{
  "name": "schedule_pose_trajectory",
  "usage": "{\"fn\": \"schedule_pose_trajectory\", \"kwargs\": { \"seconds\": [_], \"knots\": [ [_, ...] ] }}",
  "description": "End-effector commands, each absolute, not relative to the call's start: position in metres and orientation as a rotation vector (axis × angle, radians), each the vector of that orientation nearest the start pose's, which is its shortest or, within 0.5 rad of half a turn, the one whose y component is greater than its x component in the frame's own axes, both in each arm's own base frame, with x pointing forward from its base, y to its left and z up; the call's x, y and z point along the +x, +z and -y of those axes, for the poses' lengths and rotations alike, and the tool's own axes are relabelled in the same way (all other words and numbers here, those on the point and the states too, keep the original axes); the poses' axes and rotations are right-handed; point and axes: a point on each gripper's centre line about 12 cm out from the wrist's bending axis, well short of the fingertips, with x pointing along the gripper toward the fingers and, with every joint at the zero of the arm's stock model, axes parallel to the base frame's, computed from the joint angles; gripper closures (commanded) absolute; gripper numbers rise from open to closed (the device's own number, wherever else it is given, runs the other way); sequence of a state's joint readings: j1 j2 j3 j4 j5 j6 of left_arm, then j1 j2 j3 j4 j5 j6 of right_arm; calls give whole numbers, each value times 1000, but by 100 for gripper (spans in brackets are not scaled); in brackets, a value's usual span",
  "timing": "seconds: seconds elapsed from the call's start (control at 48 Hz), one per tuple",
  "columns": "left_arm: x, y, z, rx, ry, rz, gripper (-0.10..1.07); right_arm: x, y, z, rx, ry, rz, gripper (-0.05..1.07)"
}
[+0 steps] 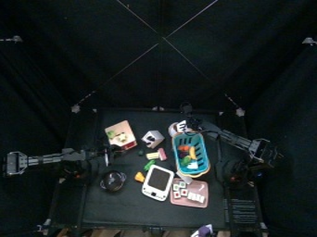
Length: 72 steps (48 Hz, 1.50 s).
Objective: Place eggshell in pan
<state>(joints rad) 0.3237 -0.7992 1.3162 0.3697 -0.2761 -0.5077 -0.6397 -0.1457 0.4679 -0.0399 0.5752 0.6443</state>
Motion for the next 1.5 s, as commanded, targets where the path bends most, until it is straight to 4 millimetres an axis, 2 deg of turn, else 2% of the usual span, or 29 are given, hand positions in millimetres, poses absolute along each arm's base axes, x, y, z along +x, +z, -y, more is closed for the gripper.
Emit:
{"fn": "schedule_pose_trajectory", "kwargs": {
  "seconds": [0.0, 0.271, 0.708, 1.042, 1.479],
  "knots": [
    [198, 209, -54, -198, 241, -212, 30, 299, 252, 235, 816, -883, -631, 45],
    [197, 207, -54, -197, 242, -219, 30, 298, 235, 244, 806, -913, -686, 35],
    [197, 206, -55, -198, 247, -230, 30, 293, 232, 250, 780, -937, -715, 34],
    [197, 206, -54, -198, 246, -230, 30, 291, 228, 250, 778, -947, -740, 25],
    [197, 206, -55, -198, 246, -229, 30, 295, 229, 247, 720, -934, -756, 25]
  ]
}}
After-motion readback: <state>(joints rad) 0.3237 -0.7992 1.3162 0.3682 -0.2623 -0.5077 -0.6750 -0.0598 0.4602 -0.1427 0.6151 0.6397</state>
